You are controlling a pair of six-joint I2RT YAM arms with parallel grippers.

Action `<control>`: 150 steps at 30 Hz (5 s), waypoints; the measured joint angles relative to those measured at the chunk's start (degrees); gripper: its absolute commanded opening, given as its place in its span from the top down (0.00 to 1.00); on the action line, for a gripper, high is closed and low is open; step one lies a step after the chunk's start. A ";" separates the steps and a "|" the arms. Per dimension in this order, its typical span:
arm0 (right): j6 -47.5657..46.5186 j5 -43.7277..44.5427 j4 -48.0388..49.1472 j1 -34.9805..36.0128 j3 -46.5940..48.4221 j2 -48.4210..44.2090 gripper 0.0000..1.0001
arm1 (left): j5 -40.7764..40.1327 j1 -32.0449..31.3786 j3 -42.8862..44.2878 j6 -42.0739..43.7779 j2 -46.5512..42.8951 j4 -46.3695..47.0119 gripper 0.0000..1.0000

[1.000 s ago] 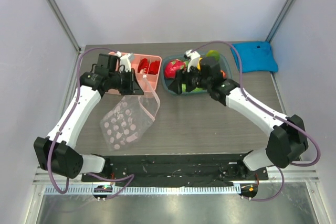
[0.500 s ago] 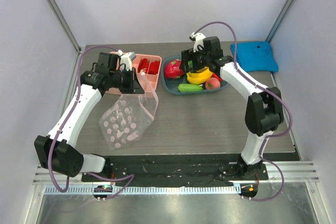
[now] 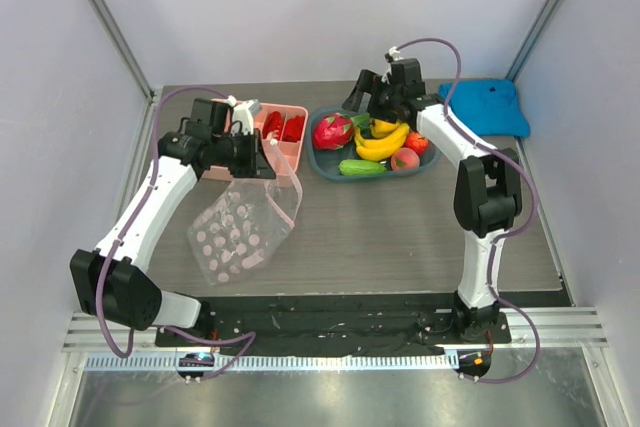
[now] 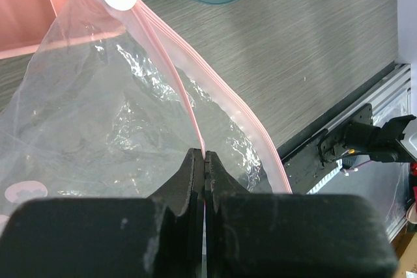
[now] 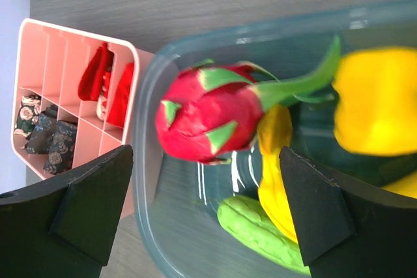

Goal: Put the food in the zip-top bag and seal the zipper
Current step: Pick up the fake fruit from the bin, then place the fake fruit in the zipper food storage bag.

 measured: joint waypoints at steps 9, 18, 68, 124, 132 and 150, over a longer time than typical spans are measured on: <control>-7.26 3.39 -3.91 2.62 13.62 9.53 0.01 | 0.00 0.00 0.17 0.02 0.96 0.09 1.00; -4.55 3.74 -6.97 2.60 13.77 13.35 0.01 | -0.04 0.00 0.24 0.04 1.07 0.24 1.00; 25.77 0.90 -5.49 0.33 15.67 18.51 0.99 | 1.27 0.11 1.62 -0.55 3.43 -0.31 1.00; 8.59 -2.67 16.02 16.06 -18.78 -29.53 0.99 | 21.27 6.47 -10.29 -36.26 -4.83 37.68 1.00; 0.04 6.71 17.55 23.19 -20.79 -32.85 0.99 | 24.48 6.45 -11.06 -41.88 -5.20 45.29 1.00; 0.33 2.80 12.04 28.22 -18.16 -31.06 0.61 | 25.92 6.47 -13.68 -48.02 -7.10 59.19 1.00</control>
